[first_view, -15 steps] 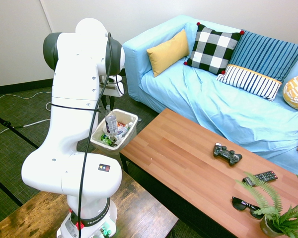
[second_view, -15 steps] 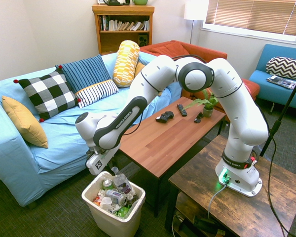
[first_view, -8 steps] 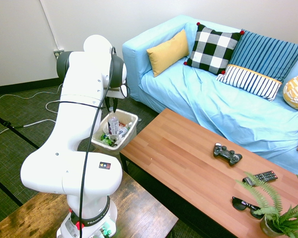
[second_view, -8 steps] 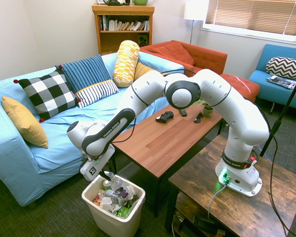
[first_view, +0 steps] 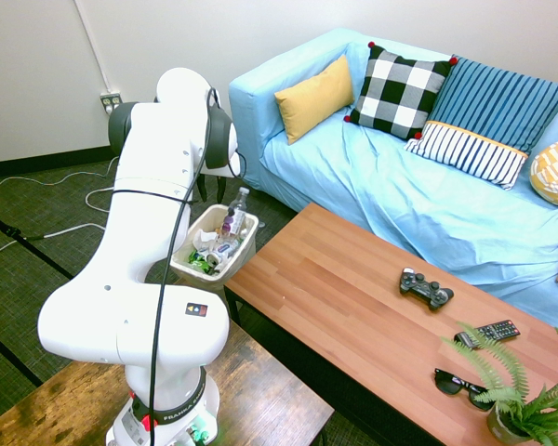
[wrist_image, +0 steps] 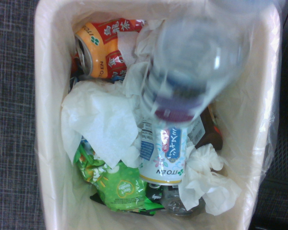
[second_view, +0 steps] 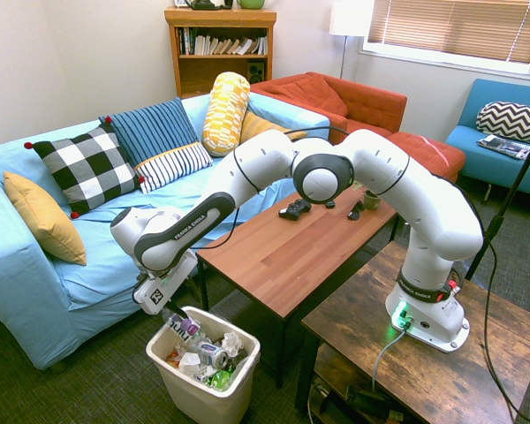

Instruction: Throw the bottle in the trash bin

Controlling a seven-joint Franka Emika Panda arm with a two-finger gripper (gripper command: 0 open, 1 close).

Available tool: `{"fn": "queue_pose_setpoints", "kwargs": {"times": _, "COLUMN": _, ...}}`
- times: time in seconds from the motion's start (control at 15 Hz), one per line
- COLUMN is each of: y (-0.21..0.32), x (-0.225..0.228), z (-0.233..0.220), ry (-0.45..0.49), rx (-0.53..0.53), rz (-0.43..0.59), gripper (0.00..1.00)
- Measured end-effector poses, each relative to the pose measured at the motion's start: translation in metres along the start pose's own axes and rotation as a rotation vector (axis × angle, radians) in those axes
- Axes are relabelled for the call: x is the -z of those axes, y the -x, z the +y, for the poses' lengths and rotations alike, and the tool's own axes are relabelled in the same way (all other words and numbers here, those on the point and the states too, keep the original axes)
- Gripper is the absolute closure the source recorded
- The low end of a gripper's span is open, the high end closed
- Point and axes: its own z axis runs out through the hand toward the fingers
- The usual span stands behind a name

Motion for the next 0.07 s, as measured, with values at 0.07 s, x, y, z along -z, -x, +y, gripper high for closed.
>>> {"fn": "queue_pose_setpoints", "kwargs": {"times": 0.07, "y": -0.001, "x": 0.0021, "z": 0.0006, "ry": -0.002, "rx": -0.002, "rz": 0.004, "gripper": 0.0}}
